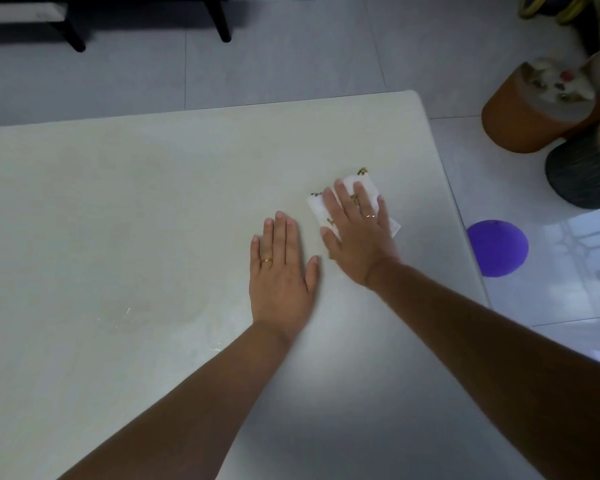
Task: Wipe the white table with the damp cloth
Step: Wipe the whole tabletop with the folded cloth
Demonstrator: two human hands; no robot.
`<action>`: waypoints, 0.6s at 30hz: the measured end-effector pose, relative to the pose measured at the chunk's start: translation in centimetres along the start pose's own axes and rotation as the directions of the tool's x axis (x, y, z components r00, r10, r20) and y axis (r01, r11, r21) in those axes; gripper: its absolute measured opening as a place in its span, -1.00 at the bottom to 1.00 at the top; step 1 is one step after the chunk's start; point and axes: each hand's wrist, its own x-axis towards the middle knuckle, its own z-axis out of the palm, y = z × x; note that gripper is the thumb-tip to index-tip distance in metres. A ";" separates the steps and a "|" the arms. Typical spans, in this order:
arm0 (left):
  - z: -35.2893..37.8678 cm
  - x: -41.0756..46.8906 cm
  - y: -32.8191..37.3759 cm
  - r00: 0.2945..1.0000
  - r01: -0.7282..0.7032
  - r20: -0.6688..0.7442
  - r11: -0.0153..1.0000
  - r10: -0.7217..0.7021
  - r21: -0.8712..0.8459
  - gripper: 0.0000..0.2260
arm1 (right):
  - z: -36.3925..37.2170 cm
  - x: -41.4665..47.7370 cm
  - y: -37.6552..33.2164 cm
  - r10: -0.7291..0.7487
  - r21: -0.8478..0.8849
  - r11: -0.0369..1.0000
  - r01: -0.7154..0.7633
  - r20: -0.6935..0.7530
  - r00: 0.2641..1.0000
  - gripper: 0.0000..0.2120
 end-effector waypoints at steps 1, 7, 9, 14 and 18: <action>0.0 1.1 0.0 1.000 0.001 -0.003 1.000 -0.001 0.003 -0.41 | -0.2 0.3 1.6 -0.072 -0.024 0.997 0.072 -0.005 0.997 -0.42; 1.1 6.4 -0.3 1.000 0.006 0.023 0.999 -0.007 0.032 -0.41 | -0.9 4.5 5.5 0.366 0.091 0.928 -0.362 -0.037 0.930 -0.45; 1.6 6.9 -0.4 0.999 0.009 0.030 0.999 -0.010 0.053 -0.40 | -0.4 5.4 2.9 0.465 0.109 0.882 -0.459 -0.037 0.885 -0.44; 1.7 6.7 -0.5 1.000 0.001 0.011 0.997 -0.002 0.072 -0.37 | -0.5 5.7 1.5 -0.035 -0.018 0.999 0.035 -0.018 0.999 -0.42; 1.7 6.8 -0.4 1.000 0.006 0.011 0.998 -0.006 0.067 -0.38 | -1.7 8.0 8.0 -0.168 -0.075 0.983 0.166 -0.011 0.986 -0.45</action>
